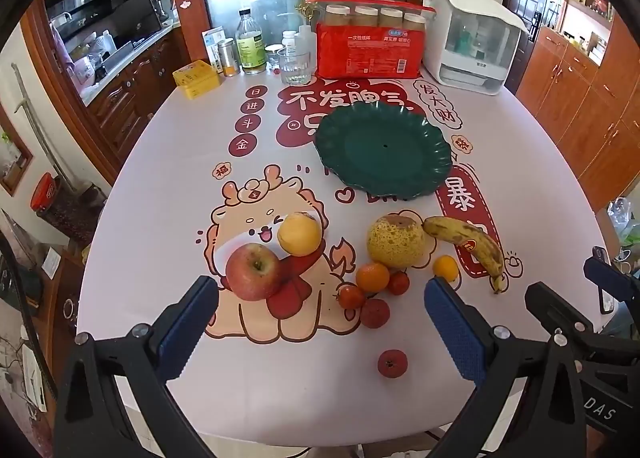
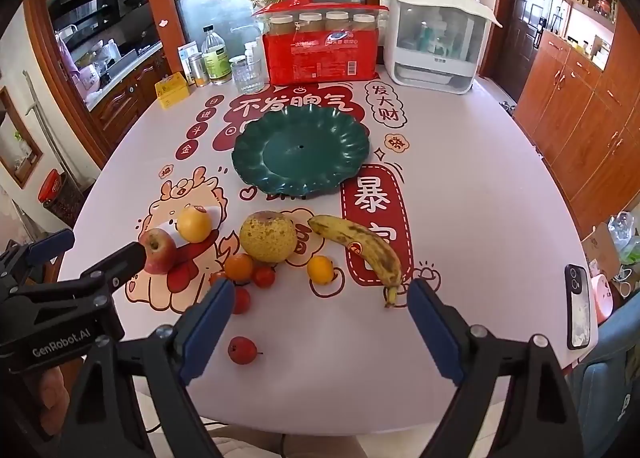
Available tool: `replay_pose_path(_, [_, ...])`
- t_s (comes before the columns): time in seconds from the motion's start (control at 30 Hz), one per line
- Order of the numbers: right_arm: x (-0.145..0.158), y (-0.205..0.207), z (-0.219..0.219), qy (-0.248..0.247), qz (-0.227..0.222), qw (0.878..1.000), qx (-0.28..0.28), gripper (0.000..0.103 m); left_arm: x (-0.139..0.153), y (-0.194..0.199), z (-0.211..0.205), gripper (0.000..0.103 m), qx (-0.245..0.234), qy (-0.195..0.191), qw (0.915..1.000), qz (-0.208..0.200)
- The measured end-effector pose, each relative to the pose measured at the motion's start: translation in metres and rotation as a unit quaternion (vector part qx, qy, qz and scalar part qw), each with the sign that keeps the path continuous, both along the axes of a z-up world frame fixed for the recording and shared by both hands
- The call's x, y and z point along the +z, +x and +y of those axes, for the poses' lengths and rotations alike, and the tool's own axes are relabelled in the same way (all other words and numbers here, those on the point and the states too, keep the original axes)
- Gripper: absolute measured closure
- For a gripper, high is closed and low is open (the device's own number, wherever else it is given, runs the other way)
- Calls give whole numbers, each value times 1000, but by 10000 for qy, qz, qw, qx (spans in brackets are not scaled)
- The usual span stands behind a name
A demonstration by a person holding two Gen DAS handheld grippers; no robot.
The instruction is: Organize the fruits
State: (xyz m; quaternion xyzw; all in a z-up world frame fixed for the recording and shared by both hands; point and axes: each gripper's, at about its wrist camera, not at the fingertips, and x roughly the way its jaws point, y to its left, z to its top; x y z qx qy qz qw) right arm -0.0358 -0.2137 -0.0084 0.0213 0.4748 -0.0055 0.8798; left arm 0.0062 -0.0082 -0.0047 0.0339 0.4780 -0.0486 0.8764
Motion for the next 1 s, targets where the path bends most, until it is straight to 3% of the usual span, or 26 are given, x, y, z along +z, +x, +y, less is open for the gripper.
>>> replay_pose_path(0.7, [0, 5, 25, -50, -5, 10000, 32, 28, -2, 3, -1, 1, -24, -19, 10000, -33])
replay_pose_path(1.0, [-1, 3, 26, -14, -31, 10000, 51, 29, -2, 3, -1, 1, -24, -24, 10000, -36])
